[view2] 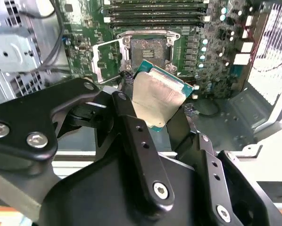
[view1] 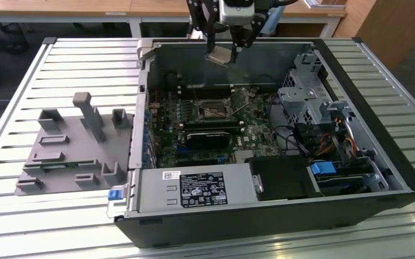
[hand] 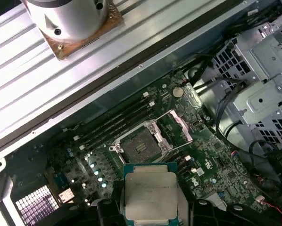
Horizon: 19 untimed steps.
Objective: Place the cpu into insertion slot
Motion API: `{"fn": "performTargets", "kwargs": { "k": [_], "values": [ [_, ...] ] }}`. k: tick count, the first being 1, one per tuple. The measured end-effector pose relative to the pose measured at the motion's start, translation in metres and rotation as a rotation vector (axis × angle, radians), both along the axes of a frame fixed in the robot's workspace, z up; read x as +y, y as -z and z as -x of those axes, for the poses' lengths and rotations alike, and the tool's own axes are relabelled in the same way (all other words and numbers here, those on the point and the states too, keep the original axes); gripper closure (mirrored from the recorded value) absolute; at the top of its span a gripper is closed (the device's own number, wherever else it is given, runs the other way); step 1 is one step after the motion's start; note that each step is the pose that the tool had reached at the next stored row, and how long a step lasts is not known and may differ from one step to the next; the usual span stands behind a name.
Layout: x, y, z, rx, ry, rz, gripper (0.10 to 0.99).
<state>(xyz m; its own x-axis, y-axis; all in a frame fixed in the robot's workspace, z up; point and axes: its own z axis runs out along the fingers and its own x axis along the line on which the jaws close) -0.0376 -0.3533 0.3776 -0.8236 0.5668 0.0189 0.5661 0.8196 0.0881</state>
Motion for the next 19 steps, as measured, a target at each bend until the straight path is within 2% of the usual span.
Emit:
{"fn": "performTargets", "kwargs": {
  "k": [1, 19],
  "values": [
    [0.0, 0.0003, 0.0, 0.0, 0.044, 0.0, 0.553],
    [0.0, 0.0028, 0.0, 0.0001, 0.355, 0.003, 0.553]
  ]
}}
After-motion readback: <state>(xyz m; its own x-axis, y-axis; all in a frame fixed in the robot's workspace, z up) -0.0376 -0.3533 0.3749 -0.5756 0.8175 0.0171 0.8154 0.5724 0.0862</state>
